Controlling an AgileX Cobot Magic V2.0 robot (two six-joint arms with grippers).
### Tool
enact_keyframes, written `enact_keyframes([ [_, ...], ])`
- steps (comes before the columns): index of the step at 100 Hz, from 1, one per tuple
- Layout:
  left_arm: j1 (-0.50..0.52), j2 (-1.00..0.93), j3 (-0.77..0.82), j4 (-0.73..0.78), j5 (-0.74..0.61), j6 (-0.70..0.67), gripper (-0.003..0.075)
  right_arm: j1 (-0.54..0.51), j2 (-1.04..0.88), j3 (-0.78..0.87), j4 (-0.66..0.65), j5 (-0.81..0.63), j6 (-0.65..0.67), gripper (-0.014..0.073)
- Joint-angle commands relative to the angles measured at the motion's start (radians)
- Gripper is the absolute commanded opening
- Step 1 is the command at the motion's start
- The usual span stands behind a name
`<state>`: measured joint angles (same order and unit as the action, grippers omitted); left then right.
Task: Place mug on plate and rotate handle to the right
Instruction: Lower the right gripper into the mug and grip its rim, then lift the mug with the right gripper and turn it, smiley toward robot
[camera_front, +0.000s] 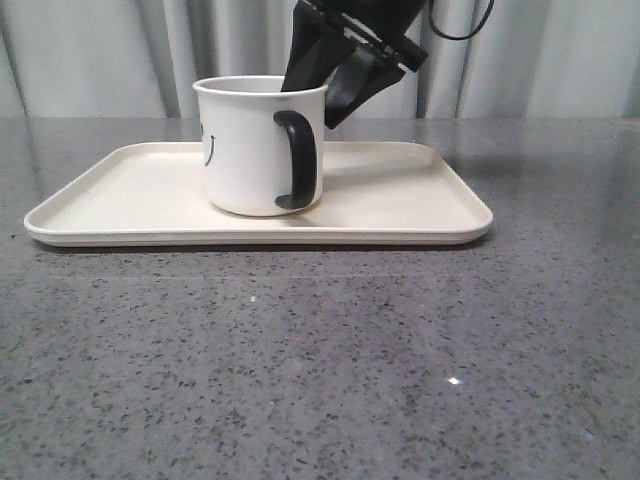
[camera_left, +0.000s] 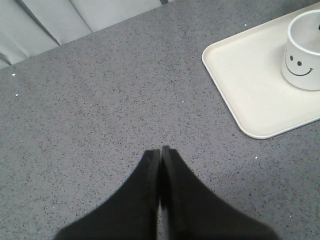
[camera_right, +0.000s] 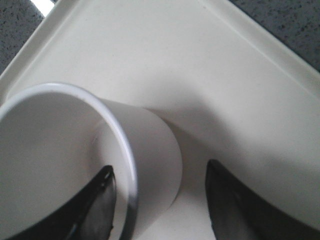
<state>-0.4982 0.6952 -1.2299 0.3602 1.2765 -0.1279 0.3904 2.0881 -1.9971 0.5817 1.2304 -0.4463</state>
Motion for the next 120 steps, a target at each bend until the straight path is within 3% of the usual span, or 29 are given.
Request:
enact_keyframes([
  [1, -0.008, 0.003, -0.019, 0.017, -0.038, -0.01, -0.002, -0.002, -0.043, -0.029, 0.046, 0.033, -0.007, 0.0372],
  [13, -0.008, 0.003, -0.019, 0.017, -0.038, -0.01, -0.002, -0.002, -0.036, -0.029, 0.046, 0.039, -0.007, 0.0255],
  [39, -0.008, 0.003, -0.019, 0.017, -0.038, -0.01, -0.002, -0.002, -0.037, -0.029, 0.051, 0.039, -0.008, -0.0126],
  [62, -0.008, 0.003, -0.019, 0.017, -0.036, -0.01, -0.002, -0.002, -0.045, -0.064, 0.058, 0.063, -0.014, -0.0111],
  [93, -0.008, 0.003, -0.019, 0.017, -0.018, -0.01, -0.002, -0.002, -0.051, -0.317, 0.063, 0.105, -0.036, -0.0111],
  [120, -0.008, 0.003, -0.019, 0.017, -0.018, -0.01, -0.002, 0.005, -0.054, -0.387, 0.101, 0.105, -0.225, -0.0111],
])
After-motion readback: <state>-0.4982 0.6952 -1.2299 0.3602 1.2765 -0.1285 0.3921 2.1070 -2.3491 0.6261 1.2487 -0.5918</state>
